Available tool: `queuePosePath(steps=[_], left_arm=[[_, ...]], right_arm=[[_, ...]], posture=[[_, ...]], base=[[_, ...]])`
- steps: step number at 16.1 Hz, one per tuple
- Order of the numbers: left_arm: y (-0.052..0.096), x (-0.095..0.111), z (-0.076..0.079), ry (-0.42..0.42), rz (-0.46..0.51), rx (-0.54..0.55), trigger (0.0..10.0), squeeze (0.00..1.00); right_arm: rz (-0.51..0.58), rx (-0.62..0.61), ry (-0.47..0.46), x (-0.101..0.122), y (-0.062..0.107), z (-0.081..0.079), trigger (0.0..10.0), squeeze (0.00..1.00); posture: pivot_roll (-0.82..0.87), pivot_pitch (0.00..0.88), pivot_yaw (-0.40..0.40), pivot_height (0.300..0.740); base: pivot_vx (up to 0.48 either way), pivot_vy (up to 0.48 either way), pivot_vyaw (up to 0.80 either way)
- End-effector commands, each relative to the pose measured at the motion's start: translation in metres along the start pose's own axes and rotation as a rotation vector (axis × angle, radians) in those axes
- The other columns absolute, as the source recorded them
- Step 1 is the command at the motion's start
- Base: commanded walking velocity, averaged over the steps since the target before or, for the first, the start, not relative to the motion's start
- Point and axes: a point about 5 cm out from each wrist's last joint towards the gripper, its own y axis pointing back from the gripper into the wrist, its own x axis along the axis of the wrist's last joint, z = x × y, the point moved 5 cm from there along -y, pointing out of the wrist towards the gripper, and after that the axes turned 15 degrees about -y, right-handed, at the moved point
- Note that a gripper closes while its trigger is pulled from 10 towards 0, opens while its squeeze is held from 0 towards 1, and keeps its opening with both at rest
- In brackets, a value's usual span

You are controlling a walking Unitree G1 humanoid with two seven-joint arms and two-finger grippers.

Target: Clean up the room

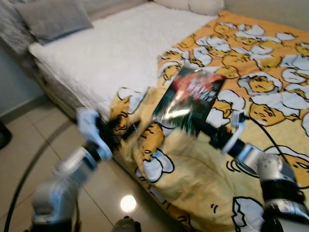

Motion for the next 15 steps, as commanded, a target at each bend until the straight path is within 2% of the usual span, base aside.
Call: queuePosePath(steps=[1,3,4,5,6,7,8,9,10,15], left_arm=[[0.001,-0.001,-0.002,0.081,0.004,-0.04,10.0,0.0],[-0.005,-0.003,0.0,0.184,0.004,-0.119,10.0,0.0],[-0.008,-0.01,0.005,0.242,-0.024,-0.17,10.0,0.0],[-0.009,-0.014,0.009,0.258,-0.046,-0.194,10.0,0.0],[-0.01,-0.026,0.018,0.297,-0.103,-0.252,10.0,0.0],[-0.011,-0.034,0.024,0.33,-0.136,-0.278,1.9,0.0],[-0.011,-0.037,0.025,0.345,-0.144,-0.281,1.9,0.0],[-0.011,-0.035,0.028,0.38,-0.133,-0.303,0.0,0.0],[-0.009,-0.031,0.033,0.394,-0.108,-0.329,0.0,0.0],[-0.005,-0.027,0.042,0.357,-0.078,-0.373,0.0,0.0]], right_arm=[[-0.061,0.084,0.056,-0.002,-0.005,-0.021,0.0,0.0],[-0.197,0.168,0.077,-0.021,-0.005,-0.04,0.0,0.0],[-0.259,0.194,0.077,-0.031,-0.004,-0.044,0.0,0.0],[-0.284,0.206,0.079,-0.034,-0.004,-0.046,0.0,0.0],[-0.327,0.232,0.079,-0.041,-0.002,-0.051,0.0,0.0],[-0.346,0.25,0.078,-0.045,-0.002,-0.055,0.0,0.0],[-0.348,0.255,0.077,-0.045,-0.002,-0.057,0.0,0.0],[-0.349,0.26,0.081,-0.045,-0.002,-0.058,0.0,0.0],[-0.347,0.262,0.081,-0.046,-0.002,-0.058,0.0,0.0],[-0.345,0.255,0.08,-0.049,-0.005,-0.053,0.0,0.0]], posture=[[0.05,0.0,0.059,0.74],[0.05,0.0,0.075,0.74],[0.05,0.0,0.075,0.74],[0.05,0.0,0.077,0.74],[0.05,0.0,0.079,0.74],[0.05,0.0,0.084,0.74],[0.05,0.0,0.088,0.74],[0.05,0.0,0.09,0.74],[0.05,0.0,0.091,0.74],[0.05,0.0,0.094,0.74]], base=[[0.0,0.0,0.0],[0.0,0.0,0.0],[0.0,0.0,0.0],[0.0,0.0,0.0],[0.0,0.0,0.0],[0.0,0.0,0.0],[0.0,0.0,0.0],[0.0,0.0,0.0],[0.0,0.0,0.0],[0.0,0.0,0.0]])
